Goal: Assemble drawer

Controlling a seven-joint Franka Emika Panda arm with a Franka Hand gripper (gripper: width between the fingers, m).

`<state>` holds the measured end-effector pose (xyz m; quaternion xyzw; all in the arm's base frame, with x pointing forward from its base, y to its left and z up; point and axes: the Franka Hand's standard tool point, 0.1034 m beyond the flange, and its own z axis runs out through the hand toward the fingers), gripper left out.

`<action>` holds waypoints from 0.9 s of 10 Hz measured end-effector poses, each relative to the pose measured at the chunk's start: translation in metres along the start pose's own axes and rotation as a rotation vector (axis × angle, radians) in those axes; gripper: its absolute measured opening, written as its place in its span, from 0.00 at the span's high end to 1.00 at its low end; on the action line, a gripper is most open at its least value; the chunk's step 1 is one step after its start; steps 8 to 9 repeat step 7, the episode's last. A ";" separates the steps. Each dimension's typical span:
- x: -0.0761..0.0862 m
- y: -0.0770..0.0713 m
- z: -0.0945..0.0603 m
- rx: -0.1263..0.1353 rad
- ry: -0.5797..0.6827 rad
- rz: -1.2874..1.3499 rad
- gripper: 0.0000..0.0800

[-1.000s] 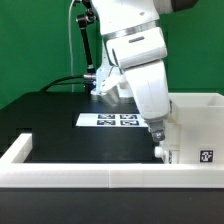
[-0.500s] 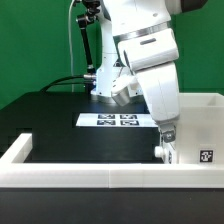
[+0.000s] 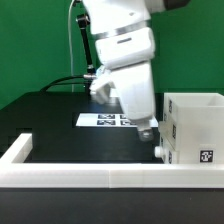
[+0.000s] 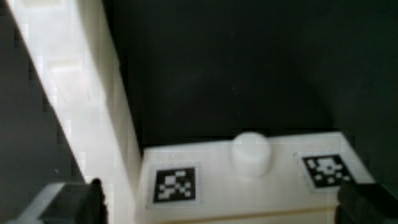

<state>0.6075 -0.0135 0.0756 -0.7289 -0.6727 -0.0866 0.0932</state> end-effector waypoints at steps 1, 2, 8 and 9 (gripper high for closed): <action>-0.004 -0.002 -0.008 -0.029 -0.012 0.008 0.19; -0.003 -0.004 -0.007 -0.023 -0.012 0.007 0.19; -0.005 -0.005 -0.003 -0.019 -0.009 0.011 0.19; -0.005 -0.005 -0.003 -0.019 -0.009 0.011 0.19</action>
Offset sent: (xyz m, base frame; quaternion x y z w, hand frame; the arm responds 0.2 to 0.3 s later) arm 0.0000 0.0000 0.0000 0.0000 0.0000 0.0000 1.0000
